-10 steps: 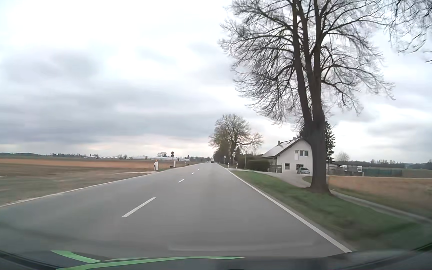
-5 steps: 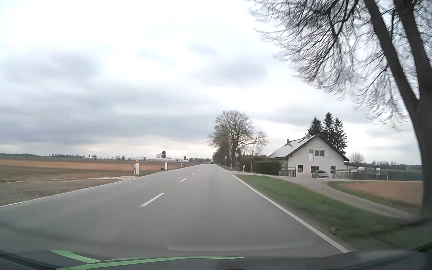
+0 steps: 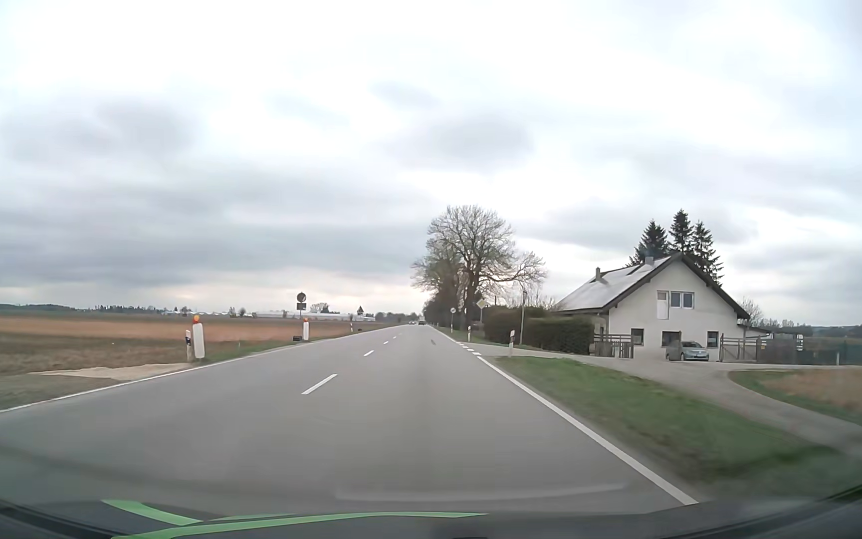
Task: Follow the waypoints while adhering to traffic rules and regulations
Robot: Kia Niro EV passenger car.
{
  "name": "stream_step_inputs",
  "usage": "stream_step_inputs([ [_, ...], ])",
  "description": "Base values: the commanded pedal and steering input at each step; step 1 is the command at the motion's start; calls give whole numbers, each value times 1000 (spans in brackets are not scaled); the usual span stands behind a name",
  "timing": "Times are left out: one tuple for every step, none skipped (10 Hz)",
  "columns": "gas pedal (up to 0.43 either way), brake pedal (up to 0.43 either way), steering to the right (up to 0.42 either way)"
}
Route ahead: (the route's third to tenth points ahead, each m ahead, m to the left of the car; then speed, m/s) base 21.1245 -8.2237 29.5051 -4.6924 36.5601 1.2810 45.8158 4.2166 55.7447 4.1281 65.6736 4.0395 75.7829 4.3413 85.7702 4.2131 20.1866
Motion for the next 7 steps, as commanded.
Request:
stream_step_inputs([
  [220, 0, 3],
  [220, 0, 2],
  [220, 0, 1],
  [220, 0, 1],
  [220, 0, 1],
  [220, 0, 1],
  [220, 0, 1],
])
